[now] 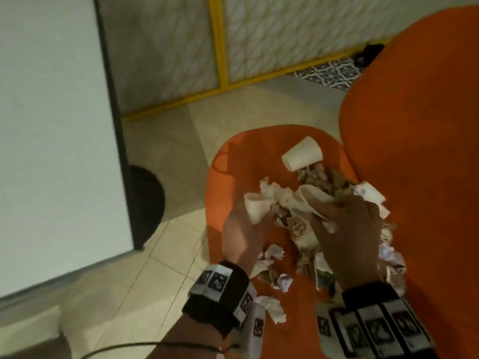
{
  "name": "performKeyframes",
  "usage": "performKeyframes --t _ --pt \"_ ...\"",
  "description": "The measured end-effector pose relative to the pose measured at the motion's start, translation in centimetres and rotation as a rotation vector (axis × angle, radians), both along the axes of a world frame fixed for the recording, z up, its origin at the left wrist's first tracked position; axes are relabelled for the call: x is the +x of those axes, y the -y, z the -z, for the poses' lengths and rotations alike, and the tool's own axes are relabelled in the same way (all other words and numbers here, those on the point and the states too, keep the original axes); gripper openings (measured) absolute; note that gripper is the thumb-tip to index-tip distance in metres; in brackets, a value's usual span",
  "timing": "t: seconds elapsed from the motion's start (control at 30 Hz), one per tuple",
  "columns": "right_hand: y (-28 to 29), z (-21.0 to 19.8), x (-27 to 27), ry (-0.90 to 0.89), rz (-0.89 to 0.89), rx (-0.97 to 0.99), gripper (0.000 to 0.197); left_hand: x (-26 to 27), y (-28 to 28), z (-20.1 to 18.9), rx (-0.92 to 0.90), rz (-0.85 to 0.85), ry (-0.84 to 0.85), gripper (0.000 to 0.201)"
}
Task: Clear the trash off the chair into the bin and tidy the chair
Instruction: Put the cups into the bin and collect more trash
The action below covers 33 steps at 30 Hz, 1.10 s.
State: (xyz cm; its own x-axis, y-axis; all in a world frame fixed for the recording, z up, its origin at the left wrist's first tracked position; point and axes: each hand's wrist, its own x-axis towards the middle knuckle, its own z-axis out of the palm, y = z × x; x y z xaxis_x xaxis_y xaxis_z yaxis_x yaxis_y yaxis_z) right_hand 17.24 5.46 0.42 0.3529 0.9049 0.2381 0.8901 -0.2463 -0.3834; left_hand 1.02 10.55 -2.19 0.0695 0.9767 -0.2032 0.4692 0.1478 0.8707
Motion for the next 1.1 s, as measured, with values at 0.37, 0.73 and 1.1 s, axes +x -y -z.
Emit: performKeyframes --t 0.37,0.73,1.1 --pt "6.5 5.5 -26.7 -0.476 -0.562 -0.607 0.018 -26.1 16.7 3.8 -0.151 -0.554 -0.113 0.024" --pt "12.3 11.5 -64.3 -0.568 -0.707 -0.882 0.042 -61.3 27.9 10.6 -0.449 -1.168 -0.136 0.017" --pt "13.5 20.2 -85.9 -0.333 -0.801 -0.925 0.088 -79.6 27.9 18.9 -0.504 -1.076 0.084 0.061"
